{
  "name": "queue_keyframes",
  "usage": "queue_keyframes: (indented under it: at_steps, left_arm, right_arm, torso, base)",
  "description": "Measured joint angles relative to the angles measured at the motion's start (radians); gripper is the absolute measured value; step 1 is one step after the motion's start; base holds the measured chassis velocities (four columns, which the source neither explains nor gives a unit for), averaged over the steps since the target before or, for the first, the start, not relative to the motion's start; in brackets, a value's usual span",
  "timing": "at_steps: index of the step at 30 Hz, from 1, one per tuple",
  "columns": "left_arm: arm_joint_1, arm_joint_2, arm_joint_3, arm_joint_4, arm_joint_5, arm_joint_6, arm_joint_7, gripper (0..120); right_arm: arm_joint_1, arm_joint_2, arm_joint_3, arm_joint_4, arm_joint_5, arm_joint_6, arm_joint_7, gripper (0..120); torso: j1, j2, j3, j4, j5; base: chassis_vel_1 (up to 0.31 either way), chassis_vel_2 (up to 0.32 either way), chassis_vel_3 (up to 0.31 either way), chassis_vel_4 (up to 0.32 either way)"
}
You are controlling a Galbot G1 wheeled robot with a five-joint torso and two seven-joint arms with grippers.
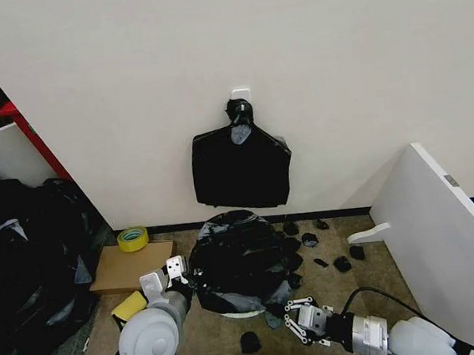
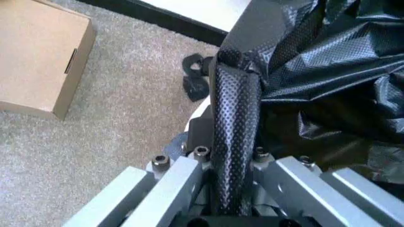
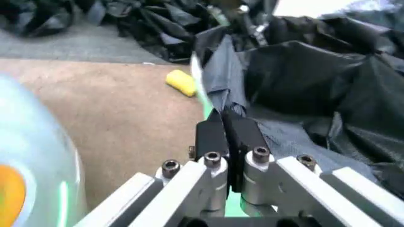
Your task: Place the garbage bag over the trash bin.
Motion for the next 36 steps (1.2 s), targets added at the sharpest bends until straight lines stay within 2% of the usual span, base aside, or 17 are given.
queue_keyframes:
  at_steps: [7,24,36]
  left_arm:
    - [-0.014,-0.013,0.001,0.015,-0.011,-0.001,-0.018,1]
    - [-0.042,-0.051,-0.007,-0.021,-0.147,0.009,-0.119,1]
    - [-0.028,-0.045,-0.007,-0.062,-0.187,0.029,-0.128,1]
  right_arm:
    - [0.0,0.005,0.0,-0.019,-0.008,0.055,-0.092,0]
    - [0.107,0.064,-0.057,-0.166,-0.145,0.059,-0.079,0]
    - [0.123,0.105,-0.075,-0.269,-0.219,0.059,-0.054,0]
  torso:
    - [0.0,0.0,0.0,-0.0001,-0.0003]
    - [0.0,0.0,0.0,-0.0002,-0.0001]
    - [0.0,0.0,0.0,0.0,-0.0001]
  base:
    - [0.0,0.0,0.0,0.0]
    - [0.0,0.0,0.0,0.0]
    - [0.0,0.0,0.0,0.0]
